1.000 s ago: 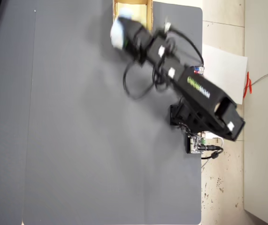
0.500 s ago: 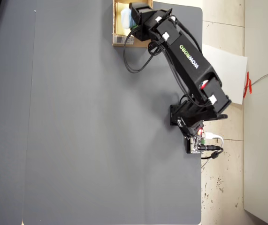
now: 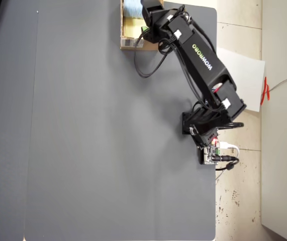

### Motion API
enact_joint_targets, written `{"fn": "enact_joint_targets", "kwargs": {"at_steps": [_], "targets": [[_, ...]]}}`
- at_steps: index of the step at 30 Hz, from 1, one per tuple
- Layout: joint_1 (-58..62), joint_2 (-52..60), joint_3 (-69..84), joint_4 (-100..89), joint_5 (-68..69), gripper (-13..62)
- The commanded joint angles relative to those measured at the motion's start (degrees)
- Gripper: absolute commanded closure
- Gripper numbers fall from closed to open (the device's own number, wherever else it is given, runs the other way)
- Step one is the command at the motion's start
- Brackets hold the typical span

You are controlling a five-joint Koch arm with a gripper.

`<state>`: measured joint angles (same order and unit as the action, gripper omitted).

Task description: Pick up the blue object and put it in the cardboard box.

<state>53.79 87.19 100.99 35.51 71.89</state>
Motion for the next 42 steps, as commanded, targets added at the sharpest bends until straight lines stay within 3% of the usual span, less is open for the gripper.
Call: {"fn": "enact_joint_targets", "kwargs": {"at_steps": [1, 11, 21, 31, 42], "targets": [[-0.35, 2.29, -4.66, -6.86, 4.48, 16.0], [-11.87, 10.28, 4.66, -23.64, 26.98, 15.6], [-32.26, 25.05, 29.71, -41.48, 38.67, 14.4], [-47.02, 33.57, 46.32, -42.10, 38.14, 14.7], [-49.04, 40.96, 61.61, -42.01, 38.14, 14.7]]}}
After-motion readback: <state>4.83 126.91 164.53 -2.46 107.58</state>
